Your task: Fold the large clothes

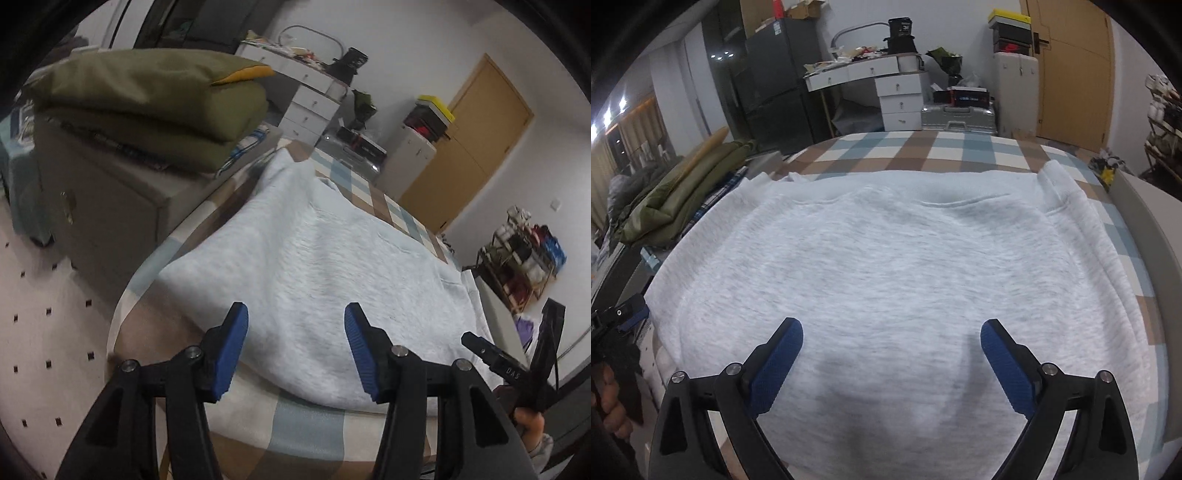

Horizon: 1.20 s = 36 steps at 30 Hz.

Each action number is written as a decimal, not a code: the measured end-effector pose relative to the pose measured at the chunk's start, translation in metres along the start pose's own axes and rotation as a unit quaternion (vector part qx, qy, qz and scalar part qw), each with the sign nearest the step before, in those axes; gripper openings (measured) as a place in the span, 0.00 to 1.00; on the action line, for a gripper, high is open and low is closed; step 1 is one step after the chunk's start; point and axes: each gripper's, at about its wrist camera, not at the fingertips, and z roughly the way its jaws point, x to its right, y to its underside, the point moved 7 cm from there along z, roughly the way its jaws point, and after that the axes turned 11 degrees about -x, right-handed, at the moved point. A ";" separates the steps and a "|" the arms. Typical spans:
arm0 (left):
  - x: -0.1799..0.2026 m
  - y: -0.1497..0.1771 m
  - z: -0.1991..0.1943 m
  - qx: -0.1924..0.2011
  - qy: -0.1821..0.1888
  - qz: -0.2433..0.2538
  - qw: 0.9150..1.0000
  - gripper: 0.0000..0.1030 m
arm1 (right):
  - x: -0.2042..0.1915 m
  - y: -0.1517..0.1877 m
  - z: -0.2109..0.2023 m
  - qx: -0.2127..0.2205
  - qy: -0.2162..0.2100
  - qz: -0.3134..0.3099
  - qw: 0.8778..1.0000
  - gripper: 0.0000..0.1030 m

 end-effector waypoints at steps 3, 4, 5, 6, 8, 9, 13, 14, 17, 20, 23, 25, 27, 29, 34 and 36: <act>-0.015 0.010 0.005 -0.021 -0.002 -0.024 1.000 0.47 | -0.015 0.002 0.003 -0.003 -0.011 -0.017 1.000 0.95; -0.018 0.013 0.010 -0.028 0.004 -0.033 0.999 0.47 | -0.018 0.003 0.004 -0.004 -0.014 -0.021 1.000 0.95; -0.021 0.015 0.016 -0.038 0.008 -0.045 0.998 0.47 | -0.022 0.004 0.005 -0.006 -0.018 -0.024 1.000 0.95; -0.022 0.014 0.023 -0.048 0.013 -0.054 0.997 0.47 | -0.024 0.005 0.007 -0.008 -0.021 -0.028 0.999 0.95; -0.019 0.009 0.038 -0.059 0.028 -0.061 0.996 0.47 | -0.027 0.007 0.008 -0.009 -0.021 -0.033 0.999 0.95; -0.016 0.007 0.041 -0.057 0.032 -0.060 0.996 0.47 | -0.028 0.007 0.007 -0.009 -0.020 -0.034 0.999 0.95; -0.009 -0.010 0.057 -0.034 0.030 -0.079 0.996 0.42 | -0.027 0.011 0.004 -0.009 -0.017 -0.033 0.999 0.95; -0.006 -0.013 0.061 -0.026 0.030 -0.082 0.996 0.11 | -0.026 0.011 0.004 -0.009 -0.015 -0.032 0.999 0.95; 0.007 -0.019 0.056 -0.001 0.007 -0.056 0.998 0.03 | -0.027 0.012 0.003 -0.010 -0.016 -0.033 0.999 0.95; 0.025 -0.027 0.039 0.023 0.018 -0.027 0.999 0.03 | -0.043 0.014 -0.002 -0.004 -0.035 -0.060 0.998 0.95; 0.034 -0.034 0.028 0.034 0.032 -0.016 0.999 0.03 | -0.075 0.017 -0.004 -0.006 -0.054 -0.107 0.993 0.95; 0.041 -0.039 0.021 0.042 0.043 -0.008 0.998 0.02 | -0.101 0.022 -0.003 -0.009 -0.062 -0.144 0.988 0.95; 0.044 -0.043 0.018 0.044 0.053 -0.006 0.998 0.02 | -0.126 0.027 -0.002 -0.005 -0.063 -0.184 0.981 0.96; 0.041 -0.045 0.017 0.046 0.057 -0.003 0.997 0.02 | -0.149 0.033 0.003 0.003 -0.044 -0.228 0.973 0.97; 0.031 -0.043 0.016 0.041 0.070 -0.011 0.997 0.02 | -0.182 0.045 0.029 0.012 0.049 -0.314 0.948 1.00; 0.031 -0.042 0.012 0.040 0.077 -0.011 0.996 0.02 | -0.187 0.044 0.040 0.017 0.088 -0.328 0.940 1.00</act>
